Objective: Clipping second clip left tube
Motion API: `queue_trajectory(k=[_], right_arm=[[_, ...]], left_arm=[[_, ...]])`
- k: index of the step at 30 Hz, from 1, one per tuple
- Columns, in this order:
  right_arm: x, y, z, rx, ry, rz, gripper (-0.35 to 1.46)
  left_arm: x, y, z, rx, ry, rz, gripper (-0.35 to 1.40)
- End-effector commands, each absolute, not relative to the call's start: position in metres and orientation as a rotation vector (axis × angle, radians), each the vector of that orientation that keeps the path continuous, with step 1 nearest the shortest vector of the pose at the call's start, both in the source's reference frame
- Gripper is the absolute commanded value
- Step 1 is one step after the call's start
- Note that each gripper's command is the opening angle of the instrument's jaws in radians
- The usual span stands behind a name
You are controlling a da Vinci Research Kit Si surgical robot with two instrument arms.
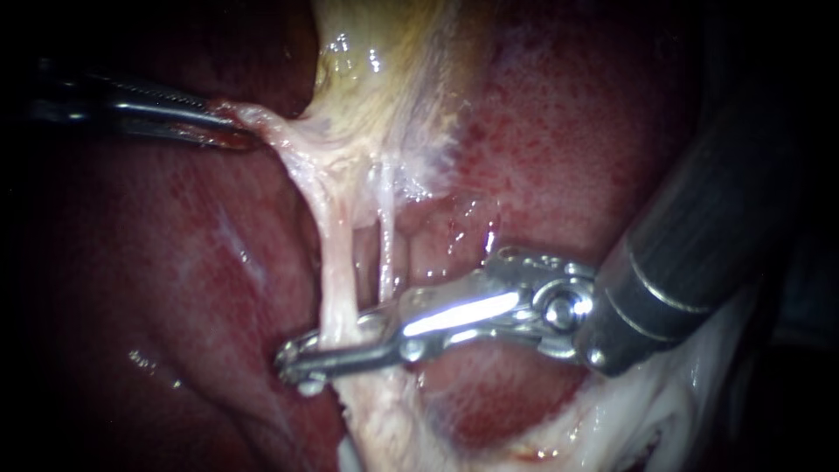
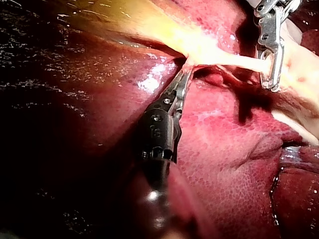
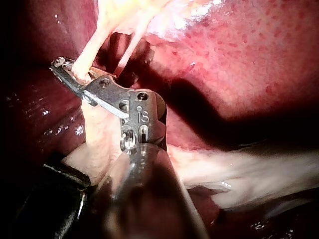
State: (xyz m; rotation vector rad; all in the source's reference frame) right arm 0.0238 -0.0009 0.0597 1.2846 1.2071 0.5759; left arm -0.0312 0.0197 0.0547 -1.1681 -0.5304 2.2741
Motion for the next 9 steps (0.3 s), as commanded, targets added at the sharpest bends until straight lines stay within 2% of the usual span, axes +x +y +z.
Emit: queue_trajectory(k=[1, 9], right_arm=[[0.0238, -0.0009, 0.0598, 1.286, 1.206, 0.575, -0.35], [0.0239, -0.0011, 0.0602, 1.284, 1.206, 0.574, -0.35]], left_arm=[[-0.0312, 0.0198, 0.0547, -1.169, -0.528, 2.276, -0.35], [-0.0313, 0.0198, 0.0547, -1.169, -0.529, 2.276, -0.35]])
